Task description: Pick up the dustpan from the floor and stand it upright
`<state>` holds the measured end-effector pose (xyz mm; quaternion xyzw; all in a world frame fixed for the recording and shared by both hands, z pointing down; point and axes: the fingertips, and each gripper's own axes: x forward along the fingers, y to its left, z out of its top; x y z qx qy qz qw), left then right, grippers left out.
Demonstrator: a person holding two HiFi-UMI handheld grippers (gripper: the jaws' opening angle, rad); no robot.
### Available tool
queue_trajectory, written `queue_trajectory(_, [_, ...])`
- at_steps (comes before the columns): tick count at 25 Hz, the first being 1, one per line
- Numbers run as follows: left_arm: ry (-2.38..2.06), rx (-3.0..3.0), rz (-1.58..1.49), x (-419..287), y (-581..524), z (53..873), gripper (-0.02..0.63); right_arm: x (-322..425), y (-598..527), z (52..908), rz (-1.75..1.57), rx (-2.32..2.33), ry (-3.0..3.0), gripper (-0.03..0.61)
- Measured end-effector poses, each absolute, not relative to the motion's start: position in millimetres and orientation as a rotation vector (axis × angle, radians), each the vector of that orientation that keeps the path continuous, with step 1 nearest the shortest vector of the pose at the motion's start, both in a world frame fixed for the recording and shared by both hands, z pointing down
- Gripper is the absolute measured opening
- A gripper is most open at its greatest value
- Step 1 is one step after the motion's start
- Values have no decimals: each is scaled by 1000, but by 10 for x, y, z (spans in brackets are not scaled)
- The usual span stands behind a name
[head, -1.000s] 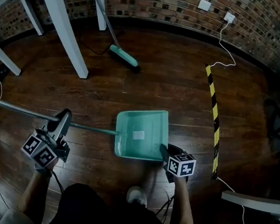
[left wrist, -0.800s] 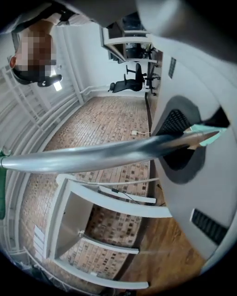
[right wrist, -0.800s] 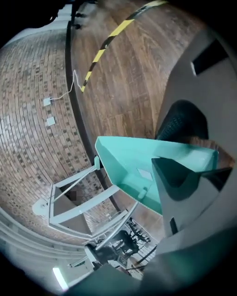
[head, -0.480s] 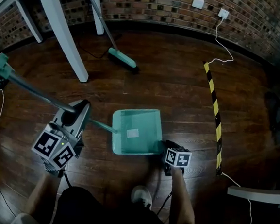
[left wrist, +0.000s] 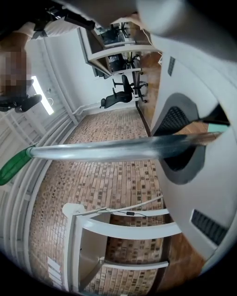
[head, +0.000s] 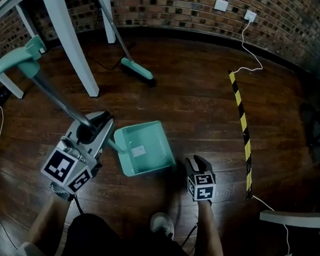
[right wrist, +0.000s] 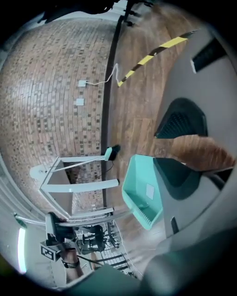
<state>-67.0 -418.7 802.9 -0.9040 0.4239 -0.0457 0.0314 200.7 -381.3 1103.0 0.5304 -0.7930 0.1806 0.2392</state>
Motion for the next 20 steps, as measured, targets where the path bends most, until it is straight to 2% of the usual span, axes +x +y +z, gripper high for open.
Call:
queue_trajectory(3, [1278,-2754,-148,-703,-4085,8018,119,1866,-4009,10537,372,1510,-2264,88])
queue_trajectory(5, [1293,-2730,-120,-783,-3986,8017,141,1779,-4128,10167,278,1542,-2326,25])
queue_trajectory(8, [1317,-2700,-70,-935,-3884,7991,143,1659,-4300,9575,164,1581,-2423,-20])
queue_trajectory(11, [1313,-2702,-71,-996,-3838,8034,144,1554,-4393,9043,64,1595,-2515,-21])
queue_trajectory(12, [1295,-2716,-80,-976,-3837,8057,106,1529,-4407,8883,32,1599,-2537,-21])
queue_trajectory(13, [1272,-2735,-83,-947,-3845,8069,31,1505,-4418,8727,6,1607,-2557,-21])
queue_trajectory(20, [1088,-2882,21,-958,-3988,8004,14,1259,-4386,8009,-130,1614,-2645,-21])
